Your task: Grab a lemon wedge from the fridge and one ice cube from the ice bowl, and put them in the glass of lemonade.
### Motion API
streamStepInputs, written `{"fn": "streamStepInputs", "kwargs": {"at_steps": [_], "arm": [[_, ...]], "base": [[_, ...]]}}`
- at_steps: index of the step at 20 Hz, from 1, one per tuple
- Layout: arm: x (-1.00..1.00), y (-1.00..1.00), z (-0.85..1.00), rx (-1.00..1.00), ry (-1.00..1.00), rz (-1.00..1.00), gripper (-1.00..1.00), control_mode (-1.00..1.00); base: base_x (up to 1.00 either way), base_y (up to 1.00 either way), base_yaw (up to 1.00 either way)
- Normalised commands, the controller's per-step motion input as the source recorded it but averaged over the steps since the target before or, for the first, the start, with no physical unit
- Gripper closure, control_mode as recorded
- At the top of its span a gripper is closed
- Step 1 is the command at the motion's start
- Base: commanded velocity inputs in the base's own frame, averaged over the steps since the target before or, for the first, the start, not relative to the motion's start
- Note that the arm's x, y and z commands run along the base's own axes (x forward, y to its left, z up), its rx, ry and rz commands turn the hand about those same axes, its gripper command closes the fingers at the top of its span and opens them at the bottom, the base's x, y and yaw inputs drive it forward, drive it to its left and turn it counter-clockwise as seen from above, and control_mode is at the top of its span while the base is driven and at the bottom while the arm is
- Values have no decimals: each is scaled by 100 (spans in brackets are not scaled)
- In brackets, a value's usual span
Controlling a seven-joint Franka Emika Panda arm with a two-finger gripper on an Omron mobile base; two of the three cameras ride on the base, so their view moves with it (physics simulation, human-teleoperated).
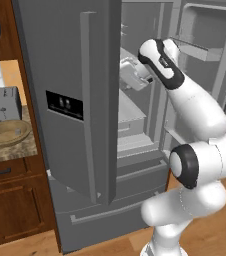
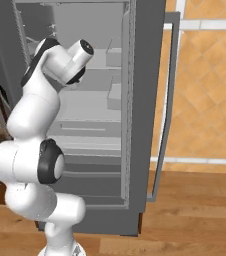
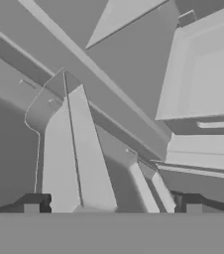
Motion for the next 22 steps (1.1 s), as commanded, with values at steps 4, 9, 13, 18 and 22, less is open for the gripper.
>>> {"fn": "streamStepInputs", "kwargs": {"at_steps": [4,9,13,18,22], "arm": [[68,34,-18,0,0,0,-100,-100],[26,46,-11,0,2,0,-100,-100],[-37,51,-22,0,8,0,-100,-100],[-65,52,-9,0,2,1,-100,-100],[-84,53,-23,0,-4,2,-100,-100]], "base": [[0,0,0],[0,0,0],[0,0,0],[0,0,0],[0,0,0]]}}
